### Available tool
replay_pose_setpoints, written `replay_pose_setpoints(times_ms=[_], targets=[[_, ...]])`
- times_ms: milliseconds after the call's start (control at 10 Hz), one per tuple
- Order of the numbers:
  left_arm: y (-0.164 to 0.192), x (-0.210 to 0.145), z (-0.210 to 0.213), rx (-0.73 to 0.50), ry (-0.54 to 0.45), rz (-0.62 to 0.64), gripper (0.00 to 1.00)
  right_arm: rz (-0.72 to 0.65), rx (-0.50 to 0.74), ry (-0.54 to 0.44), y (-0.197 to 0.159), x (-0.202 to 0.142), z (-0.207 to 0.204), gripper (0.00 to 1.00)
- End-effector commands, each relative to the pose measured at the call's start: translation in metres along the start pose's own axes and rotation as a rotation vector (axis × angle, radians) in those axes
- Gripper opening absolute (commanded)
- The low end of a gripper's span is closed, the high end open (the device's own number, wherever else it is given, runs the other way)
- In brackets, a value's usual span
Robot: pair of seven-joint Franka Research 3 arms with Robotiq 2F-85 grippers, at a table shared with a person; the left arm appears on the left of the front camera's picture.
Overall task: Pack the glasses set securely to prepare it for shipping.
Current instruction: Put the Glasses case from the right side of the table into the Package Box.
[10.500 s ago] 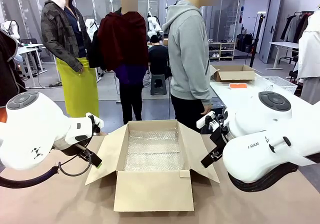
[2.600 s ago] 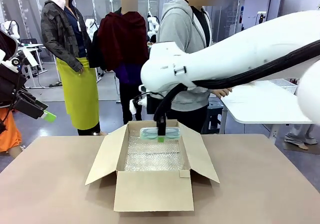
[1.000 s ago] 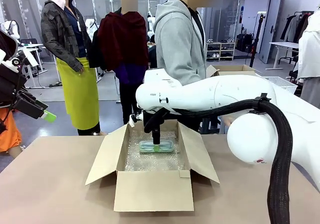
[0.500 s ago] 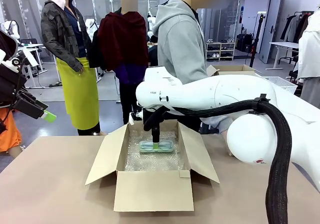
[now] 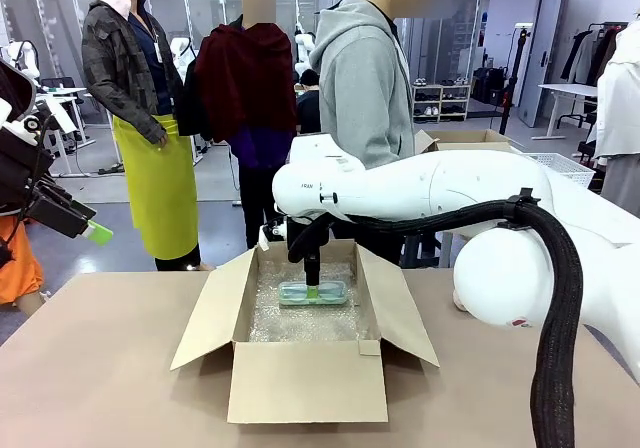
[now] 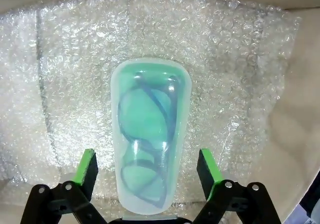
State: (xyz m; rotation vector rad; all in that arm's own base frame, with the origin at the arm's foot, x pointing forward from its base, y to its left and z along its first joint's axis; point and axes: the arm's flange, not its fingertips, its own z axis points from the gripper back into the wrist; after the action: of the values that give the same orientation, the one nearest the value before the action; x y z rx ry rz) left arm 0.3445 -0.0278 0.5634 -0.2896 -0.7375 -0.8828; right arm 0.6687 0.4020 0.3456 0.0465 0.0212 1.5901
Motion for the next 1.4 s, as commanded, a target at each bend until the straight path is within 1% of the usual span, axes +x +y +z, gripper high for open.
replay_pose_setpoints(times_ms=[0,400,500,600,700,800,900,1200,1300], targets=[[0.002,0.000,0.002,-0.008,-0.014,-0.005,1.00,0.001,0.000,-0.001,0.001,0.002,0.000,1.00],[0.002,0.000,0.002,-0.008,-0.014,-0.005,1.00,0.000,0.000,0.000,0.000,0.000,0.000,1.00],[0.002,0.000,0.002,-0.008,-0.014,-0.005,1.00,-0.005,-0.031,-0.039,0.012,-0.001,0.030,1.00],[0.002,0.000,0.002,-0.008,-0.014,-0.005,1.00,-0.014,-0.051,-0.054,0.033,-0.006,0.060,1.00],[0.002,0.000,0.002,-0.008,-0.014,-0.005,1.00,-0.091,-0.036,-0.072,0.053,-0.014,0.080,1.00],[0.002,0.000,0.002,-0.008,-0.014,-0.005,1.00,-0.135,-0.047,-0.077,0.073,-0.026,0.096,1.00],[0.002,0.000,0.002,-0.008,-0.014,-0.005,1.00,-0.149,-0.062,-0.106,0.092,-0.039,0.110,1.00],[0.002,0.000,0.002,-0.008,-0.014,-0.005,1.00,-0.277,-0.139,-0.177,0.142,-0.095,0.148,1.00],[0.002,0.000,0.002,-0.008,-0.014,-0.005,1.00,-0.339,-0.165,-0.204,0.156,-0.119,0.155,1.00]])
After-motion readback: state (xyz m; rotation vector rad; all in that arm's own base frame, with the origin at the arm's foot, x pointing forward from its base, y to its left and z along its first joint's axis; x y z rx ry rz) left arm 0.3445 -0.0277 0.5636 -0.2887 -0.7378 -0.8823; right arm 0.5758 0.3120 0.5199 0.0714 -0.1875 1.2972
